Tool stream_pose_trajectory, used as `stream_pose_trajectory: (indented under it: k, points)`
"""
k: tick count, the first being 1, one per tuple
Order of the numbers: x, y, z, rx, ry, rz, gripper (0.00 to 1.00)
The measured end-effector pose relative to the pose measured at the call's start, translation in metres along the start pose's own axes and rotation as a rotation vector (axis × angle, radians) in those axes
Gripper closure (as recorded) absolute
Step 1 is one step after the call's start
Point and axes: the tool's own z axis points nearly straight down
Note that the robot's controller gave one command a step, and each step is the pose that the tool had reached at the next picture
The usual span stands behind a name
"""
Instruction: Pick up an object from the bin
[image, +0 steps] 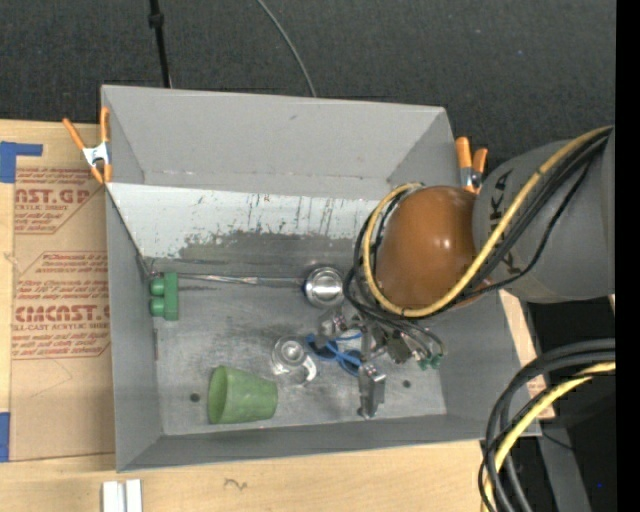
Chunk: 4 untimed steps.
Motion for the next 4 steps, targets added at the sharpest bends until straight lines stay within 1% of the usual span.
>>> stream_pose_trajectory:
  k: [1,2,3,4]
  points:
    - [-0.035,-0.040,0.047,0.007,-0.018,-0.213,0.00]
    - [-0.071,-0.019,0.047,0.007,-0.012,-0.458,0.00]
    - [-0.073,-0.019,0.046,0.009,-0.021,-0.457,1.00]
    - [-0.071,0.001,-0.105,0.011,-0.016,-0.636,1.00]
